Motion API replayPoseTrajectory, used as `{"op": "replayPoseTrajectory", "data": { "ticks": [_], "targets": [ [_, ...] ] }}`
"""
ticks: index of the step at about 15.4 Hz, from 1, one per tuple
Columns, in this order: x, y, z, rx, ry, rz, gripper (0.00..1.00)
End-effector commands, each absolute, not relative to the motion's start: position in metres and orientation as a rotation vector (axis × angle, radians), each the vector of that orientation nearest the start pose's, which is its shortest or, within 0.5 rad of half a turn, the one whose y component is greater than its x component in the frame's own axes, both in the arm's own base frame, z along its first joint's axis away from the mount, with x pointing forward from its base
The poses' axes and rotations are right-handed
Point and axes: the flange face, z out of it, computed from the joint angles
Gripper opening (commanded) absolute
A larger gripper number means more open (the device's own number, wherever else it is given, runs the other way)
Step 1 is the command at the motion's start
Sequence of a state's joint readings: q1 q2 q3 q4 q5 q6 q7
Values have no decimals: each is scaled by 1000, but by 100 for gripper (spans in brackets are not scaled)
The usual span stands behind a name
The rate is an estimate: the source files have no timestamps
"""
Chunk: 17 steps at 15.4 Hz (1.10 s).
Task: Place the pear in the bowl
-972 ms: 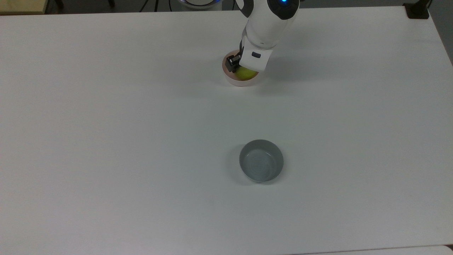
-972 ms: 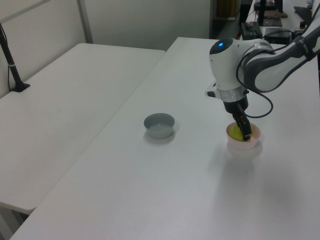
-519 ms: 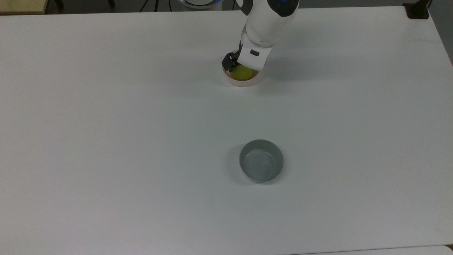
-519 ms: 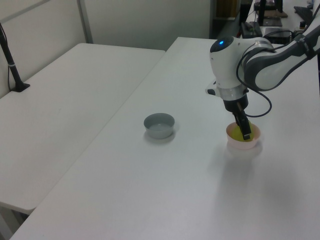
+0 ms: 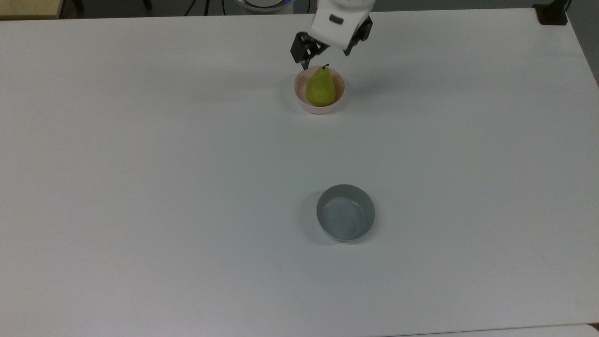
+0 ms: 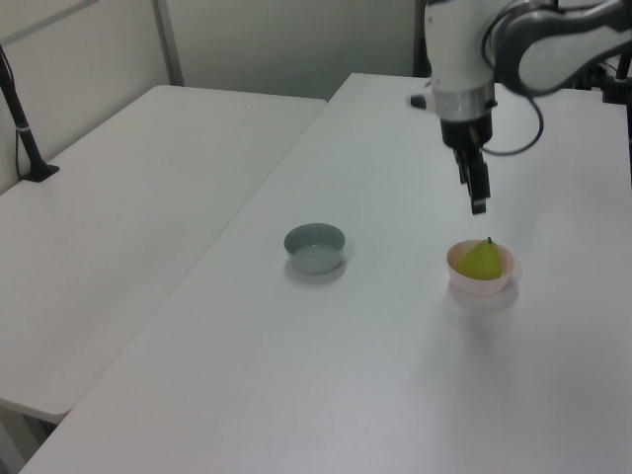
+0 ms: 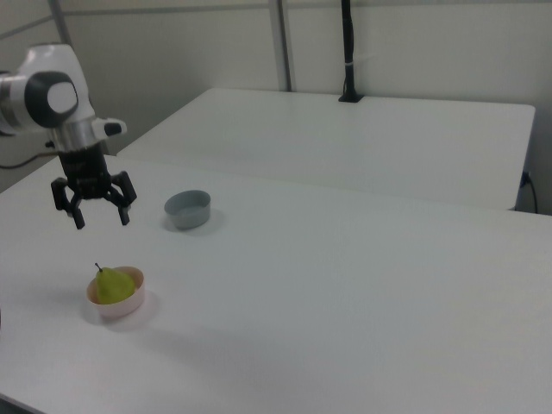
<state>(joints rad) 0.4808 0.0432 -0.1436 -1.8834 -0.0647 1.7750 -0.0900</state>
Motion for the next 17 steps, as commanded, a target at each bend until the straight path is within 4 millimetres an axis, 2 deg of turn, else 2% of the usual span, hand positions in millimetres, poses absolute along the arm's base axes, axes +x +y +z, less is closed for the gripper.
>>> {"op": "replayPoseTrajectory", "data": {
  "ticks": [1, 4, 8, 11, 14, 16, 17],
  "targets": [
    [524, 161, 512, -3154, -637, 196, 100],
    [532, 133, 531, -3168, -548, 177, 100],
    [551, 59, 557, -3191, -340, 129, 100],
    [557, -5, 556, -3199, -173, 123, 100],
    [559, -47, 548, -3197, -78, 149, 100],
    [561, -69, 556, -3193, -31, 119, 100],
    [561, -74, 562, -3184, -11, 97, 100]
  ]
}}
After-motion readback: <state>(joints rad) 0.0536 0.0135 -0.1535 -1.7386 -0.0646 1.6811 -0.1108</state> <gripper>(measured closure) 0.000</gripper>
